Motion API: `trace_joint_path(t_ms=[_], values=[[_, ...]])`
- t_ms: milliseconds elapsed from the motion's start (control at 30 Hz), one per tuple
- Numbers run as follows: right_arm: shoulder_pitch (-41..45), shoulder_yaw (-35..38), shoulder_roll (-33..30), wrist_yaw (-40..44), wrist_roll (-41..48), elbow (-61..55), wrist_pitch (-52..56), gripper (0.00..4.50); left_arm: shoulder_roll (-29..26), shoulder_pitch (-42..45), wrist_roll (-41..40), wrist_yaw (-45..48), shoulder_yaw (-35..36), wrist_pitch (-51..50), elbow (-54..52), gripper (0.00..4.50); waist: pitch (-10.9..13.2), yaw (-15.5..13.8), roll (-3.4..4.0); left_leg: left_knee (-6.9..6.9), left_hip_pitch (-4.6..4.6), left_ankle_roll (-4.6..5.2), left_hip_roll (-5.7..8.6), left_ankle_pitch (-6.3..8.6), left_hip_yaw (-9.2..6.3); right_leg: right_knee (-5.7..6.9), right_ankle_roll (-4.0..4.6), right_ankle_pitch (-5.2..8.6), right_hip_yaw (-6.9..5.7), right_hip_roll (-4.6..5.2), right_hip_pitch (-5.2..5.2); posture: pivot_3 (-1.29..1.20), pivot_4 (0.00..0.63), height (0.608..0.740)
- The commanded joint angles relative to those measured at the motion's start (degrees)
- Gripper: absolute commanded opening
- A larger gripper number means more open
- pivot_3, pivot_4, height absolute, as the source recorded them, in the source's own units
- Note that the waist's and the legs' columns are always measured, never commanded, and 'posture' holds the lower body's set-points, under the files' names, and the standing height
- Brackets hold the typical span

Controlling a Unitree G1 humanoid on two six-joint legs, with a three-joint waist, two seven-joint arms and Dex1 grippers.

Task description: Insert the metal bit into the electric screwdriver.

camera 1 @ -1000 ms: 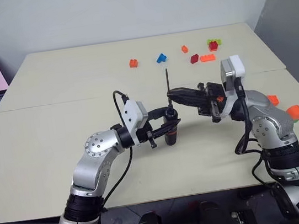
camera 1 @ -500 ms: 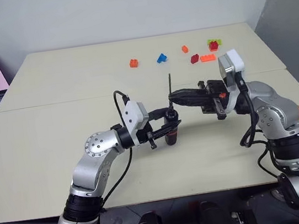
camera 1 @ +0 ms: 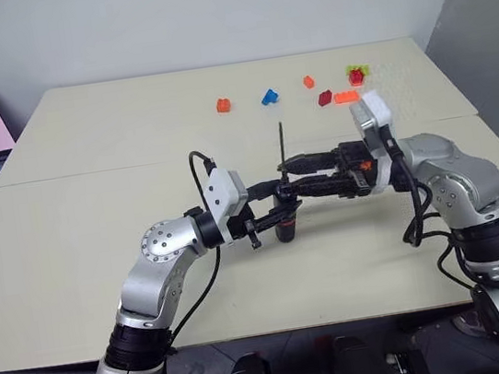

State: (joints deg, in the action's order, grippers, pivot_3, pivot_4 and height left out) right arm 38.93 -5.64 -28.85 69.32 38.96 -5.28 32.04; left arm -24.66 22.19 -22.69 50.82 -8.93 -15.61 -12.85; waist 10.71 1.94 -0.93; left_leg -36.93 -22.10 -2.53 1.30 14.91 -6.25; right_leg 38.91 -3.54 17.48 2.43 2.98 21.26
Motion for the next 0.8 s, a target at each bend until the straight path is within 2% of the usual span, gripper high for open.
trace_joint_path(t_ms=[33, 300, 600, 800], values=[[1.1, 1.1, -0.8, 0.7, 0.5, -1.5, 0.3, 2.69, -1.0, -0.3, 1.7, -0.8, 0.3, -0.5, 1.1, 1.64, 0.0, 0.0, 0.00, 0.00, 0.00, 0.00, 0.00, 0.00, 0.00, -0.01, 0.00, 0.00, 0.00, 0.00, 0.00, 0.00, 0.150, 0.740], [1.1, 2.6, -1.9, 0.0, -0.3, -1.0, -0.9, 4.49, -0.8, -0.3, 1.7, -1.0, 0.3, -0.5, 1.1, 1.64, 0.0, 0.0, 0.00, 0.00, -0.01, 0.00, 0.00, 0.00, 0.00, -0.01, 0.00, 0.00, 0.00, 0.00, 0.00, 0.00, 0.150, 0.740], [-3.6, 7.5, -5.6, -4.2, -3.2, -4.5, -4.3, 4.50, -0.3, 0.4, 2.4, -2.8, 0.1, -1.3, -0.1, 1.64, 0.0, -0.2, -0.03, 0.01, -0.03, 0.00, 0.00, 0.00, -0.02, -0.03, -0.01, 0.00, -0.03, 0.00, 0.00, 0.00, 0.150, 0.740], [-8.0, 9.1, -12.2, -7.6, -7.6, -9.2, -4.3, 4.50, -3.6, 7.0, 9.2, -5.8, -1.2, -2.2, -2.0, 1.64, 0.0, 0.0, -0.06, 0.01, -0.11, 0.00, 0.03, 0.00, 0.05, -0.02, -0.01, 0.00, 0.01, 0.00, 0.09, 0.00, 0.150, 0.740]])
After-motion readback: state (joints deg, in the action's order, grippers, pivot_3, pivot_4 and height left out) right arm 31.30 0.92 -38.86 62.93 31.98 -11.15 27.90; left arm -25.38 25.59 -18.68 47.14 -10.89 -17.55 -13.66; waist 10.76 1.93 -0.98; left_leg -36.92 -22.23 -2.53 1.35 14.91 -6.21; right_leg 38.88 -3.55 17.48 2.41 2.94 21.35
